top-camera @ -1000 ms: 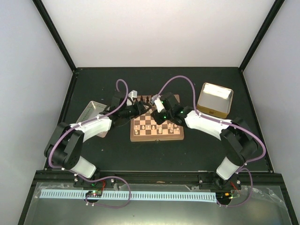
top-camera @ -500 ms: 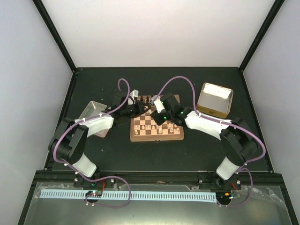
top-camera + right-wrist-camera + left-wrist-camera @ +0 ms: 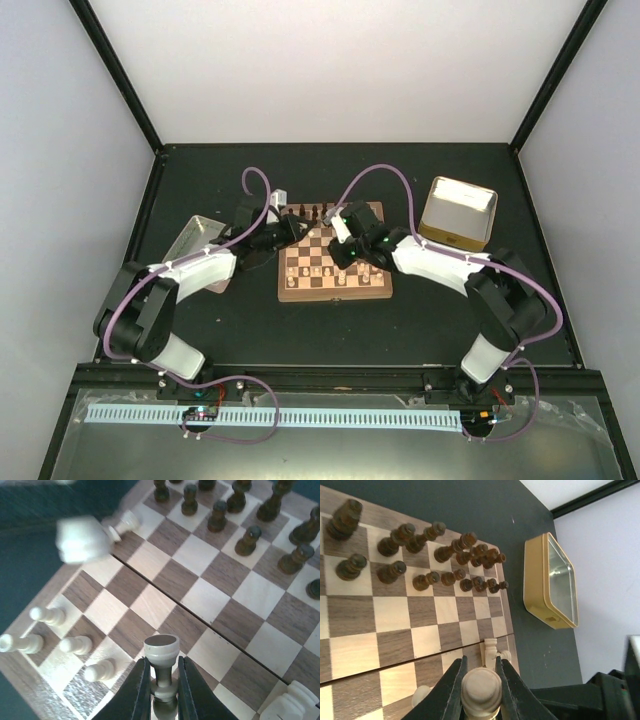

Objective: Set up the chess pieces on the board
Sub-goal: Pick up the chess piece from the chessboard, then place the chess piece on the chessboard.

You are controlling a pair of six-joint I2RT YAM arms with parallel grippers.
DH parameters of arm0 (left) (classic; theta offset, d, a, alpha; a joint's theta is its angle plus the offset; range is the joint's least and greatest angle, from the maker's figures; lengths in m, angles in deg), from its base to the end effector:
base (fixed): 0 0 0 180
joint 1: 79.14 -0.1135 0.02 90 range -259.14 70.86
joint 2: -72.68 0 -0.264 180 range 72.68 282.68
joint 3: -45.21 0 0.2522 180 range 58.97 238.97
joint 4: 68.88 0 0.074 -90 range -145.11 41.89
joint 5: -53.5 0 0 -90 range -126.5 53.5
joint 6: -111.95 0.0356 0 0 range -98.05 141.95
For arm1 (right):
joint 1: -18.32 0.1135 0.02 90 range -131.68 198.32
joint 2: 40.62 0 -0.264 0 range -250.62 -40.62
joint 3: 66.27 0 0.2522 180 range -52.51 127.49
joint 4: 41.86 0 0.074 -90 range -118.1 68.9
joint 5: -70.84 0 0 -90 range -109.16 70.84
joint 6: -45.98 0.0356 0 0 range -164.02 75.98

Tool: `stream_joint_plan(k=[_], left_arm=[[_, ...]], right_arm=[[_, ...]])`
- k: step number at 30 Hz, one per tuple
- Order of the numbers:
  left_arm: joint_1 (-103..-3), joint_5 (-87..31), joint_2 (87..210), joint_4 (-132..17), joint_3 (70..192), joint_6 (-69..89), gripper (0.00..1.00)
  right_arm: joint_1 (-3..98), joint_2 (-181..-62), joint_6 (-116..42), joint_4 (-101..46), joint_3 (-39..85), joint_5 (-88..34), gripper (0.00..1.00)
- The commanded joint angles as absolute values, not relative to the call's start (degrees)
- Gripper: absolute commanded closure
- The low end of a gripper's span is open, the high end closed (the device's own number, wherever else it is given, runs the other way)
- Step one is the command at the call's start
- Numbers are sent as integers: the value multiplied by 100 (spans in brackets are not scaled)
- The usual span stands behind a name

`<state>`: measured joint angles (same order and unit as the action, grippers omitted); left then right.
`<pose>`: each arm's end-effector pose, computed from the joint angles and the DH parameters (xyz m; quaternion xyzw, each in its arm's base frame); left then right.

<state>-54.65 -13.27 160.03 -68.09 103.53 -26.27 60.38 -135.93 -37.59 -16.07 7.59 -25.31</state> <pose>0.2862 -0.1458 0.2018 -0.0755 0.8502 -0.4314 0.2922 0.2599 0.2396 0.2038 -0.3031 0.8793 0.1950 0.3114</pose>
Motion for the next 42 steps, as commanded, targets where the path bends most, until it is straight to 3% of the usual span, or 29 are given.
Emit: stream_joint_plan(k=[1, 13, 20, 25, 31, 36, 42], left_arm=[[-5515, -1629, 15697, -6670, 10257, -2395, 96], [-5515, -1462, 15379, -6607, 10011, -2421, 96], [-5518, -1294, 15186, -6523, 9984, -2403, 95], [-5517, -1191, 14990, -6446, 9982, -2500, 95], [-5517, -983, 14645, -6271, 10043, -3059, 94], [-5524, -627, 14229, -6404, 10044, -4132, 94], [-5523, -119, 14066, -6725, 10109, -5364, 93]], right_arm=[[5970, -14015, -3576, -1184, 1112, -2208, 93], [5748, -14758, -3199, -557, 1797, -2285, 83], [5715, -14709, -3056, -424, 1822, -2350, 71], [5715, -14399, -2951, -466, 1780, -2315, 69], [5716, -13593, -3092, -1380, 1110, -2693, 64], [5731, -12935, -3307, -2604, 366, -3710, 56], [5954, -12249, -3556, -4290, -435, -4297, 53]])
